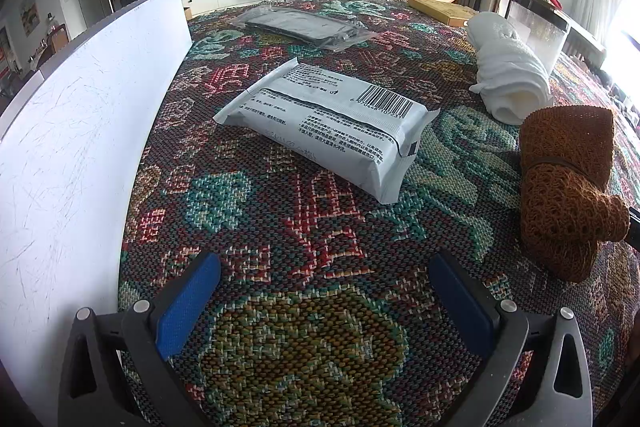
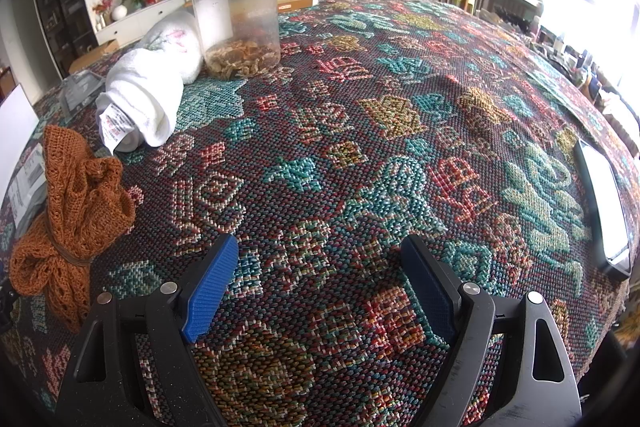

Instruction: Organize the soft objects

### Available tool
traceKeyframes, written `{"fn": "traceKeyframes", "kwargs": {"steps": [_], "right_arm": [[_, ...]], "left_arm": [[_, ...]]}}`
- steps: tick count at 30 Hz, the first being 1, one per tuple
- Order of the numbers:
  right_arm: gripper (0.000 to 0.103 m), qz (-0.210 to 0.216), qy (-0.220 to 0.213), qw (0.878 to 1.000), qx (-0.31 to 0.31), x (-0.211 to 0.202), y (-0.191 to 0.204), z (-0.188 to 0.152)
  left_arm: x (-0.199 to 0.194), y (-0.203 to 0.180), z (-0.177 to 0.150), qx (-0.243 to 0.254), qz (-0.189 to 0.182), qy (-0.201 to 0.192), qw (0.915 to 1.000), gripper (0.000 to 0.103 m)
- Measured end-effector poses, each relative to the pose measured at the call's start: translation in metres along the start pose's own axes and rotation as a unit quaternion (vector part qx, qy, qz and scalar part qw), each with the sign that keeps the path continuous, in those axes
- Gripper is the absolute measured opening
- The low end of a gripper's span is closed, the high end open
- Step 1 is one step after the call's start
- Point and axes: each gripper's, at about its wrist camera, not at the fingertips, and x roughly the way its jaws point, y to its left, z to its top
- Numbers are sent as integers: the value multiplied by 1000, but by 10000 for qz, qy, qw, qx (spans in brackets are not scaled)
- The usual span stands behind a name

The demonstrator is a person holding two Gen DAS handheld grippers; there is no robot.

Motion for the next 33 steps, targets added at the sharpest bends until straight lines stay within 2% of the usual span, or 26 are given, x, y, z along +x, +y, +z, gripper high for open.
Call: {"fn": "traceKeyframes", "kwargs": {"steps": [13,15,16,18,20,22,24,25,29,33], "right_arm": [[86,2,1,10000,0,0,0,0],[86,3,0,10000,1,0,0,0],[86,1,1,10000,0,0,0,0],[86,1,1,10000,-1,0,0,0],[87,3,3,10000,-1,0,0,0],[87,2,4,10000,-3,0,1,0],[88,17,14,10000,-11,0,1,0],[88,18,16,10000,-18,-1,2,0],[89,26,16,10000,-20,-2,3,-1],[89,27,17,10000,-21,-1,3,-1]], "left_arm": [[0,0,0,-12,-6,6,10000,103],[-1,2,2,-76,-68,129,9999,103],[-3,5,3,-220,-182,197,9994,103],[-7,17,8,-728,-641,207,9951,103],[-6,29,17,-1323,-1128,225,9845,103],[3,36,30,-1795,-1353,277,9740,103],[15,35,46,-1979,-1418,282,9695,103],[23,33,56,-1980,-1362,273,9703,103],[55,19,97,-1667,-809,232,9824,103],[80,-3,121,-851,-198,388,9954,103]]}}
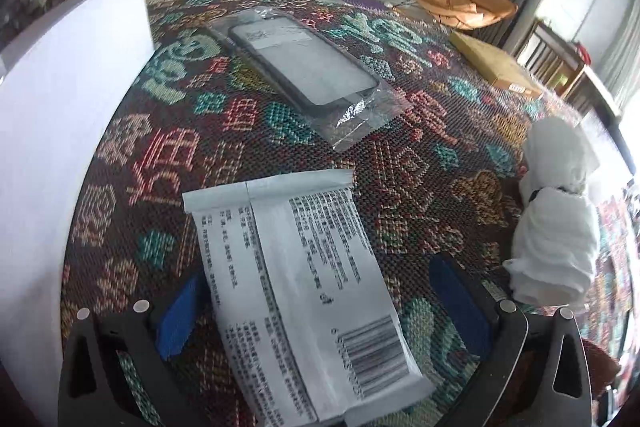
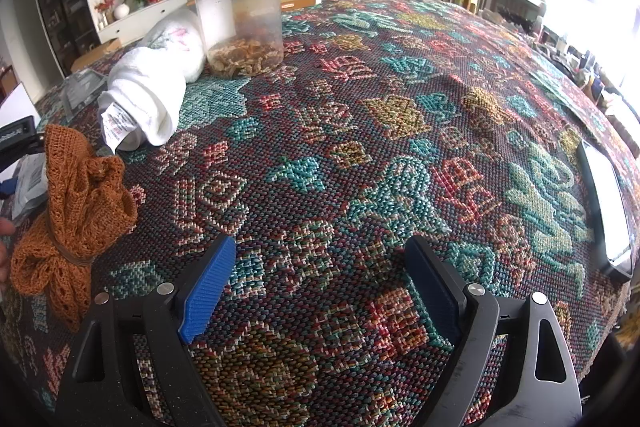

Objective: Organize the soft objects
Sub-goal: 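Grasp the white plastic barcode mailer with the left tool, then grasp the rolled white towel with the right tool while the left tool holds the mailer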

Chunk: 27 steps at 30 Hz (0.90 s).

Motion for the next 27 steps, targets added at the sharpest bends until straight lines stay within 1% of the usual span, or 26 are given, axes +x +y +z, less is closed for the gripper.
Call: {"fn": "traceKeyframes", "kwargs": {"steps": [2,3,4,5,6,7,9,12,14,15,16,17,18,19,21,24,27], "right_arm": [[90,5,4,10000,-4,0,0,0],[90,6,6,10000,-7,0,1,0],[90,9,8,10000,-9,0,1,-1],[90,8,8,10000,-9,0,1,-1],[90,6,9,10000,-10,0,2,-1],[90,6,8,10000,-11,0,2,-1],[90,9,9,10000,-10,0,2,0],[90,10,9,10000,-10,0,2,0],[90,7,9,10000,-12,0,2,0],[90,6,9,10000,-13,0,3,-1],[90,9,9,10000,-11,0,2,0],[90,9,10,10000,-11,0,2,0],[90,10,9,10000,-10,0,2,0],[90,11,9,10000,-10,0,2,0],[90,14,9,10000,-8,0,2,0],[90,13,10,10000,-13,0,3,0],[90,14,11,10000,-12,0,3,0]], "left_arm": [[4,-9,-3,476,255,132,9985,103],[3,-10,-7,641,303,115,9974,100],[-2,-8,-12,706,277,-7,9971,89],[-9,-5,-17,698,253,-139,9971,81],[-14,-1,-22,697,223,-166,9972,77],[-18,1,-28,710,221,-164,9971,76],[-29,5,-44,839,144,-201,9962,75],[-45,4,-70,1275,107,-185,9916,75],[-53,5,-84,1464,2,-139,9891,77],[-55,6,-88,1526,-16,-152,9882,78],[-57,7,-90,1562,14,-192,9875,85],[-56,8,-92,1574,106,-244,9872,90],[-56,10,-94,1545,172,-287,9874,98],[-55,14,-94,1444,181,-323,9888,103],[-52,24,-95,1123,-7,-341,9931,103],[-52,22,-95,1150,60,-361,9927,103],[-52,23,-95,1137,48,-362,9928,103]]}}
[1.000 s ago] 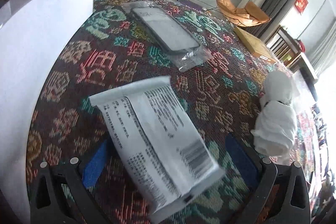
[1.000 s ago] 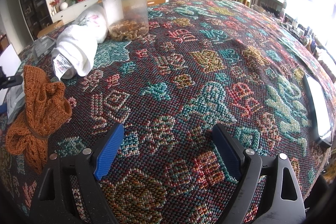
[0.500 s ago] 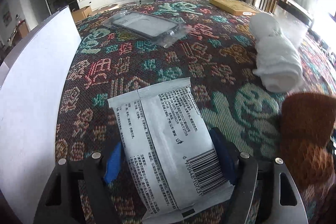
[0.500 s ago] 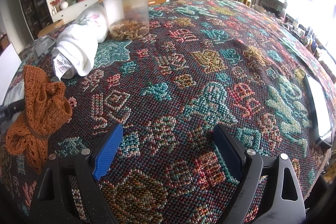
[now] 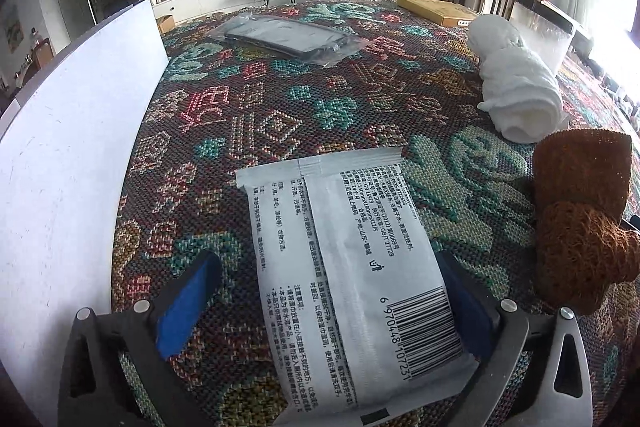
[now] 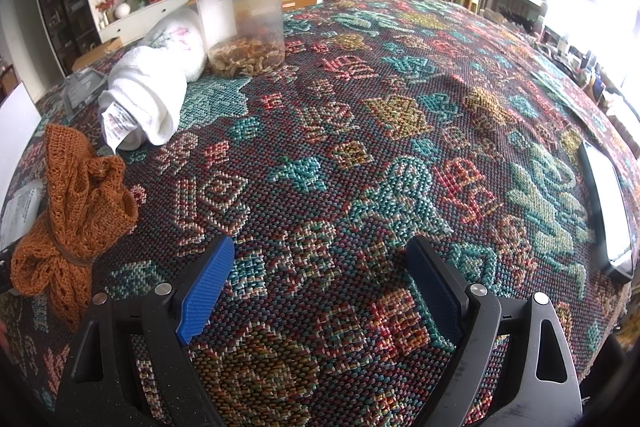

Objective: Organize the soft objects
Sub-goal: 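Grasp the rolled white towel with the right tool while the left tool holds the mailer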

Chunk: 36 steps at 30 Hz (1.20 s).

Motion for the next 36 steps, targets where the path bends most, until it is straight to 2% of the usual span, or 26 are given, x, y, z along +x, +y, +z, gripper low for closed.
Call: {"fn": "traceKeyframes", "kwargs": {"steps": [9,12,14,16,18,20,22,26,27,28,29,30,31,33,36], "right_arm": [[90,38,-6,10000,-1,0,0,0],[88,388,-75,9989,262,-5,-12,2],[88,538,-311,9966,539,-14,-20,13],[88,712,-566,9950,418,-26,-12,37],[89,1051,-581,9927,128,-32,12,69],[89,1458,-352,9883,-276,-26,46,99],[89,1568,80,9851,-708,-7,86,122],[87,954,745,9835,-1345,48,141,137],[85,869,1026,9805,-1435,65,147,137],[70,929,1225,9774,-1454,77,148,134],[42,1086,1313,9752,-1412,83,146,133],[42,1152,1311,9749,-1385,81,145,132],[36,1053,1180,9764,-1472,72,145,132],[36,892,630,9770,-1832,40,149,131],[36,1147,-325,9736,-1949,-28,138,137]], "left_arm": [[0,1,0,-1,-1,-1,10000,103],[1,1,0,-6,5,-2,10000,103],[1,2,0,-12,7,-4,10000,103],[1,1,0,-7,6,-3,10000,103],[1,2,0,-8,7,-3,10000,103],[1,2,0,-5,2,-3,10000,103],[1,2,0,-5,1,-3,10000,103],[1,1,0,-6,2,-4,10000,103],[1,1,0,-6,2,-4,10000,103],[1,2,0,-6,2,-4,10000,103],[1,2,0,-7,1,-4,10000,103],[1,2,0,-7,0,-4,10000,103],[1,2,0,-7,0,-4,10000,103],[1,2,0,-5,4,-4,10000,103],[1,2,0,-4,5,-4,10000,103]]}}
